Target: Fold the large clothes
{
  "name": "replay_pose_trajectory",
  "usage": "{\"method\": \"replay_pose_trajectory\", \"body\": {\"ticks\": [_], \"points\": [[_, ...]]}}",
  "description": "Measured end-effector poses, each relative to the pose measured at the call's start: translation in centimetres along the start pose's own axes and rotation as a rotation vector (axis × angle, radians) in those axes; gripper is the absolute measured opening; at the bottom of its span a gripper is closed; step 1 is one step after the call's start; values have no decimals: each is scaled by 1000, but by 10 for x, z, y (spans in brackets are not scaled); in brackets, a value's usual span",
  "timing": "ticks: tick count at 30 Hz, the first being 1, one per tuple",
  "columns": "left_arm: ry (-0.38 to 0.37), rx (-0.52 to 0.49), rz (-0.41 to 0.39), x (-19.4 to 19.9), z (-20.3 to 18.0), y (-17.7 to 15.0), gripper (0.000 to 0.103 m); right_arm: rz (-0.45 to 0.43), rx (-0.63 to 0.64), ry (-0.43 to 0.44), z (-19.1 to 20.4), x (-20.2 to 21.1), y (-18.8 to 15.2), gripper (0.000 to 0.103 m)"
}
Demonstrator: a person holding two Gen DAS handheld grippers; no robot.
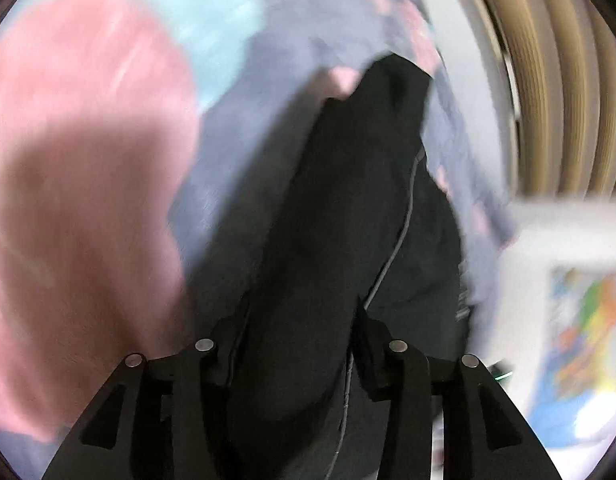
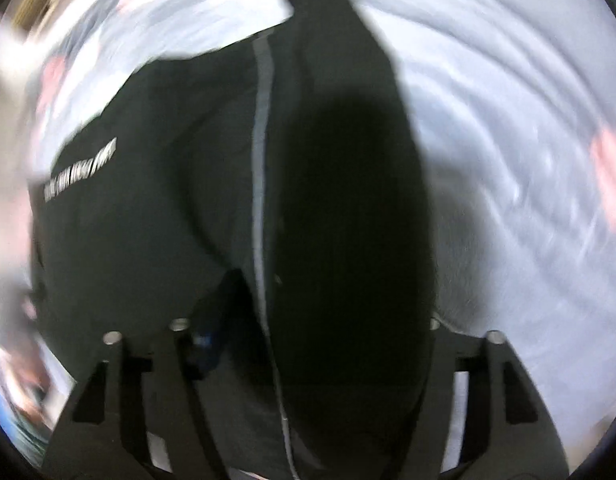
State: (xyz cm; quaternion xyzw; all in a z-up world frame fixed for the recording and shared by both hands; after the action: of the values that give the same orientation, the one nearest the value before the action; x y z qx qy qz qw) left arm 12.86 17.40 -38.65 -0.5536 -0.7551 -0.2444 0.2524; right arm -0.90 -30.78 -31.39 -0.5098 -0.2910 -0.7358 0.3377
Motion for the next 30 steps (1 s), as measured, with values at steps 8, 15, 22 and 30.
{"method": "replay_pose_trajectory", "body": {"ticks": [8, 15, 22, 30], "points": [[286, -235, -41, 61, -35, 8, 46, -100, 40, -127, -22, 54, 3, 76], [298, -470, -121, 95, -113, -3, 48, -225, 122, -136, 10, 112, -18, 76], [356, -644, 88, -5, -139, -64, 50, -142, 240, -244, 75, 31, -59, 75], [483, -710, 125, -37, -115, -93, 51, -90, 202, -309, 54, -3, -70, 80]]}}
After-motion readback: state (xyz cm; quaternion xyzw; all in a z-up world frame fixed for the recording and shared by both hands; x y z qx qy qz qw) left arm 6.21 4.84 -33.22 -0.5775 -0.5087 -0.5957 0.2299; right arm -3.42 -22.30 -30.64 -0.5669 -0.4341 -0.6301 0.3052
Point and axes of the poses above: each gripper's, at about its wrist camera, not at the fingertips, and x roughly against the way its jaws point, z to its left, y to its top, the point moved 7 cm from there along -x, roughly the way its jaws point, and after that the axes turned 10 degrees about -x, right-handed, at the moved point
